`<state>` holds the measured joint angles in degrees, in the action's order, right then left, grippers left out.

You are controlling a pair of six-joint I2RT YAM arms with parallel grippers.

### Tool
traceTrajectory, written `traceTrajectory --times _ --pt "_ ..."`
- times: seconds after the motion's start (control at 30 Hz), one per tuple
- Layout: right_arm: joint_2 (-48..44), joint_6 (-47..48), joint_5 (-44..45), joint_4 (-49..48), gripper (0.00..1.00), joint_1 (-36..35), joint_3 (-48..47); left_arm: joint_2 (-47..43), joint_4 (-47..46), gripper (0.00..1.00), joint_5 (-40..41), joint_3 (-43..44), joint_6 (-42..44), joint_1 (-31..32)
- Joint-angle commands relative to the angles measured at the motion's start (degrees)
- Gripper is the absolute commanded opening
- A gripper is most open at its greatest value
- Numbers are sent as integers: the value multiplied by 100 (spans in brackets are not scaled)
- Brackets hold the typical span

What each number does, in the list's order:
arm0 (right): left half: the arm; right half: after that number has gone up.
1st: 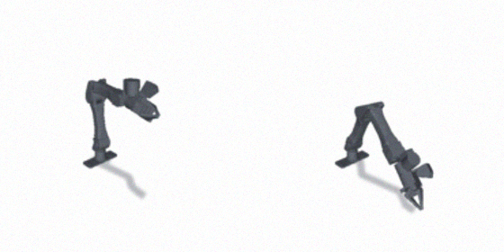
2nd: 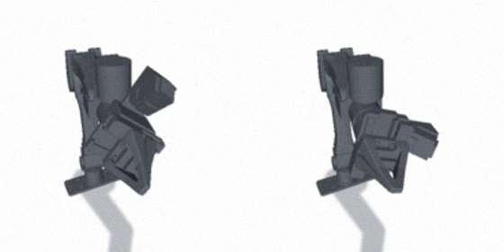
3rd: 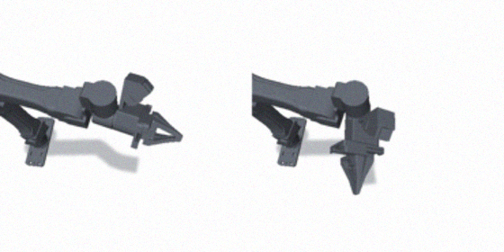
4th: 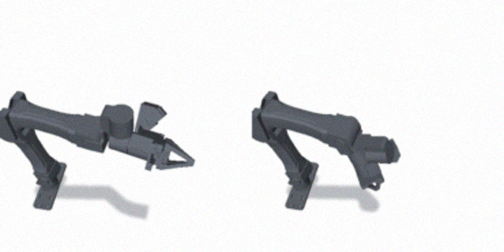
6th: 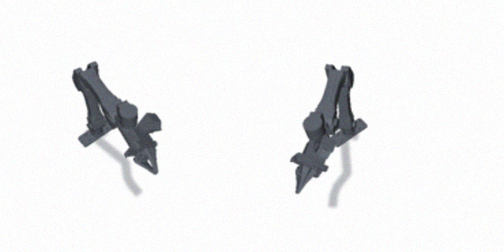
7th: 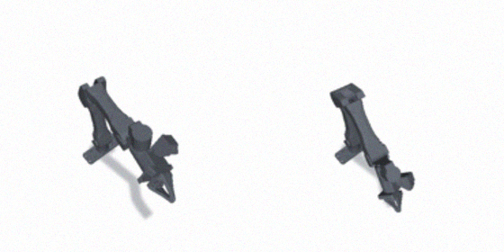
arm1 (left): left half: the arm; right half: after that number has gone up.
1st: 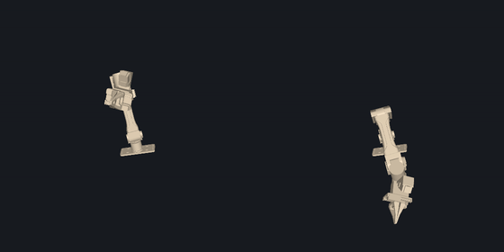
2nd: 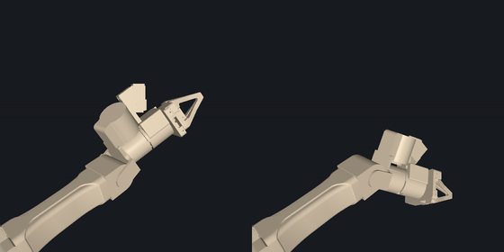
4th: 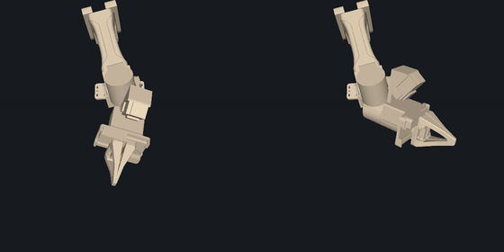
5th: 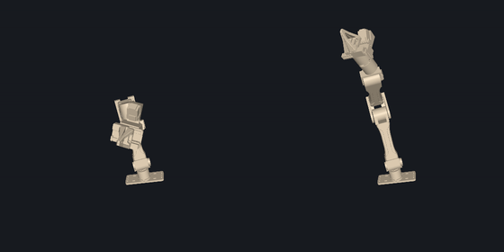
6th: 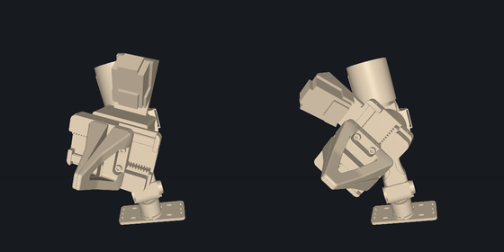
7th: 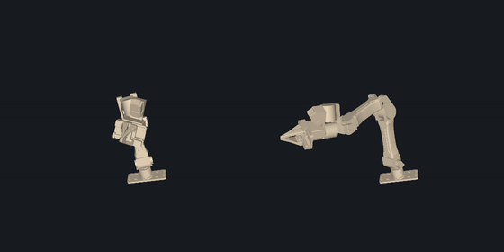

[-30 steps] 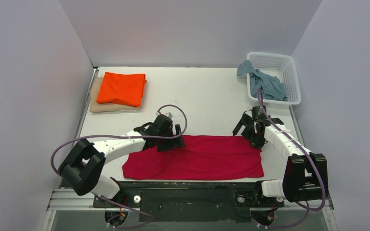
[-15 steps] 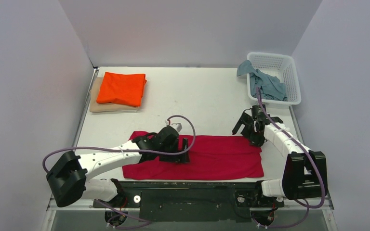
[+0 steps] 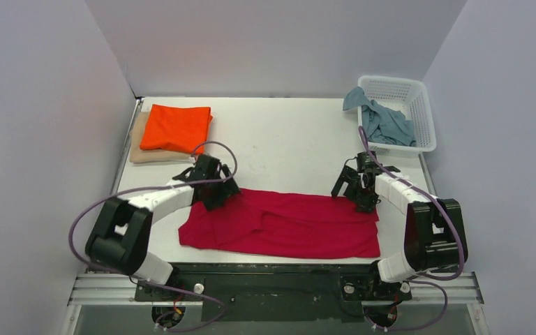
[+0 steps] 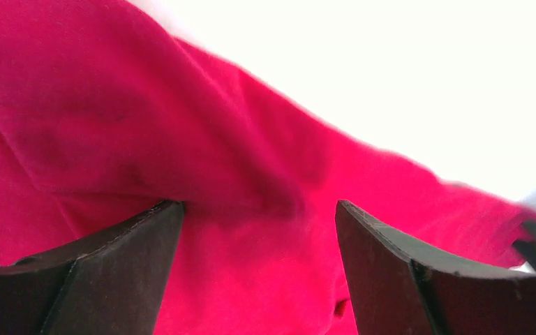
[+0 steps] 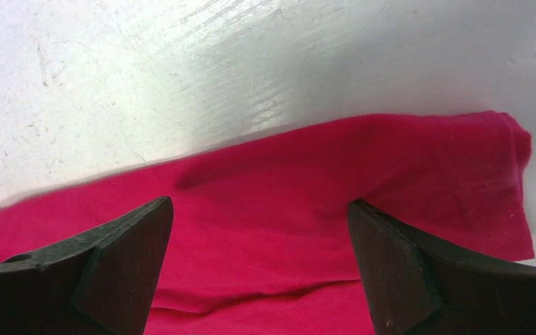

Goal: Fold and stack the t-shirts
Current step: Rotate the tshirt 90 degrees

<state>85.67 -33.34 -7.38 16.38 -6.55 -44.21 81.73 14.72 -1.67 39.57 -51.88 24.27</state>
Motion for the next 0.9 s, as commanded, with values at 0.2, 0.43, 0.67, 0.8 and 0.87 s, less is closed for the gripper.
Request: traceTrajectory --times 0.2,0.43,0.67,0.8,0.87 --pt "-1269 -511 -575 244 91 -563 1389 4093 55 92 335 5108 867 -261" --pt "-2185 -2220 -1285 -978 91 -2428 2513 7995 605 92 -1285 11027 536 -238" --pt "-2090 -1960 -1328 -1731 91 -4054 2012 8911 -2495 92 -1889 11153 -1263 -90" --pt "-1960 -1708 -754 -1130 91 -4365 1557 8609 -2551 92 -1647 11066 -704 115" --pt "-2098 -1688 -286 -685 91 -4371 1416 8367 -2480 92 -1560 10943 -384 163"
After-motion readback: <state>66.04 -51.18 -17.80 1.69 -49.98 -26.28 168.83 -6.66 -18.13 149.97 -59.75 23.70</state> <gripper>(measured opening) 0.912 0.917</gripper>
